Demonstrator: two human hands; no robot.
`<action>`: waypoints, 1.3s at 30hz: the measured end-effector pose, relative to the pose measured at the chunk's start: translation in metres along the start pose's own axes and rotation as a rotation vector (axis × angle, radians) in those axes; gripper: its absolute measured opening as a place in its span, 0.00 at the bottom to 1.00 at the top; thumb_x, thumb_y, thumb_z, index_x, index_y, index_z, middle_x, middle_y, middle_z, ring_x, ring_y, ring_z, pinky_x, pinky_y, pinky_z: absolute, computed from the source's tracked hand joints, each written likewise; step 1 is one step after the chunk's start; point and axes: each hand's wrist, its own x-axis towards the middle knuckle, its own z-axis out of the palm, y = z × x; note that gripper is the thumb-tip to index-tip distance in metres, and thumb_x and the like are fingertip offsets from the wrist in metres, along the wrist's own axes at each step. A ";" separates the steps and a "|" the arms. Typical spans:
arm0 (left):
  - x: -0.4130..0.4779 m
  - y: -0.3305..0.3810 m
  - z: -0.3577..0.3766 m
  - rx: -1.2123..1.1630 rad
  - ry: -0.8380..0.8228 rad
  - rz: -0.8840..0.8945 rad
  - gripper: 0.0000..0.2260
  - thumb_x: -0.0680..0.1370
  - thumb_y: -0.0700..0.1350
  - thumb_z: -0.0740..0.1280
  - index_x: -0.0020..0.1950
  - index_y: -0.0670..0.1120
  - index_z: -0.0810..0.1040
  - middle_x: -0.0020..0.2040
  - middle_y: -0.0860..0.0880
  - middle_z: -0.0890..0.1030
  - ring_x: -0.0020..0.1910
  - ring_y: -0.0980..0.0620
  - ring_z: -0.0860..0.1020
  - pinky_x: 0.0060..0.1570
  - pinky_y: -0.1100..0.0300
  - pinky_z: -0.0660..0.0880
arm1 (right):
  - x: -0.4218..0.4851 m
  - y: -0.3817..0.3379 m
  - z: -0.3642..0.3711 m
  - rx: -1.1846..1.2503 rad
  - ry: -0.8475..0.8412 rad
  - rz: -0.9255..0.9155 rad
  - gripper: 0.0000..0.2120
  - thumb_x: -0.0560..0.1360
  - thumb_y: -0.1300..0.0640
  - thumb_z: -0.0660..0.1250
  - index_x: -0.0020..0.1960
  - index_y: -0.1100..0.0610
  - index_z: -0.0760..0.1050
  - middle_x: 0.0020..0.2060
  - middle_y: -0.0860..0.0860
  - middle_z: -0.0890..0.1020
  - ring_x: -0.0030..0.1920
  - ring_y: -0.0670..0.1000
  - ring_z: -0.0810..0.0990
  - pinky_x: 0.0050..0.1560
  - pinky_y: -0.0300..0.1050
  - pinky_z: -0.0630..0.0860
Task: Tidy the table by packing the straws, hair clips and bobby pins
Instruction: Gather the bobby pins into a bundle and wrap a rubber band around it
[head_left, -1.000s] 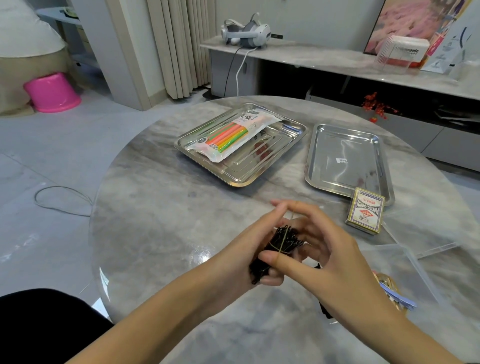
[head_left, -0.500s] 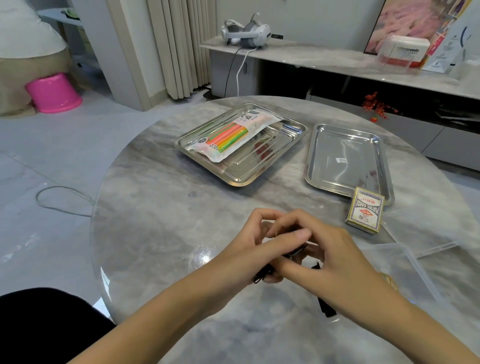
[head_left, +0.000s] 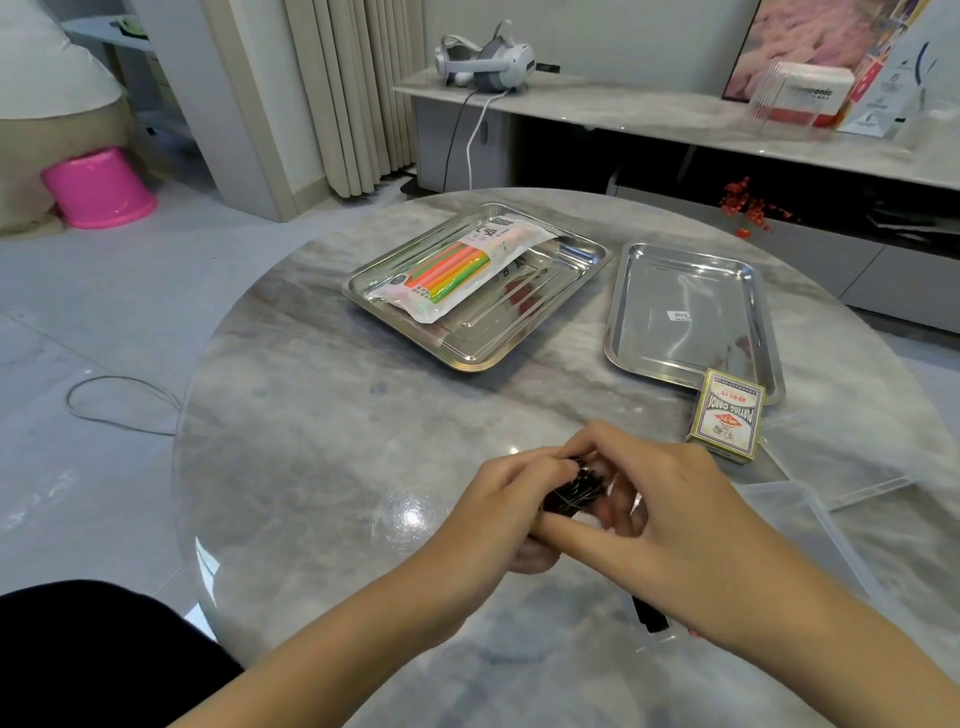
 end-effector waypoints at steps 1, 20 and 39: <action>0.001 0.000 -0.001 -0.056 0.005 -0.035 0.13 0.78 0.44 0.57 0.51 0.38 0.77 0.36 0.40 0.70 0.22 0.56 0.55 0.25 0.64 0.51 | 0.000 0.002 0.000 -0.052 -0.004 0.016 0.19 0.64 0.31 0.64 0.44 0.45 0.71 0.29 0.47 0.73 0.31 0.48 0.73 0.32 0.42 0.72; -0.005 0.011 0.002 -0.048 0.005 -0.040 0.13 0.75 0.55 0.61 0.47 0.45 0.73 0.28 0.48 0.72 0.20 0.57 0.59 0.20 0.69 0.57 | 0.001 -0.001 0.004 0.071 -0.037 0.070 0.21 0.59 0.32 0.68 0.44 0.43 0.70 0.28 0.48 0.72 0.28 0.48 0.69 0.31 0.47 0.68; -0.004 0.010 0.005 -0.237 0.009 -0.096 0.28 0.72 0.63 0.56 0.60 0.44 0.76 0.26 0.52 0.57 0.21 0.60 0.54 0.20 0.69 0.52 | 0.004 -0.002 0.013 0.346 0.240 -0.003 0.44 0.56 0.39 0.75 0.69 0.39 0.63 0.62 0.34 0.75 0.60 0.43 0.75 0.49 0.35 0.73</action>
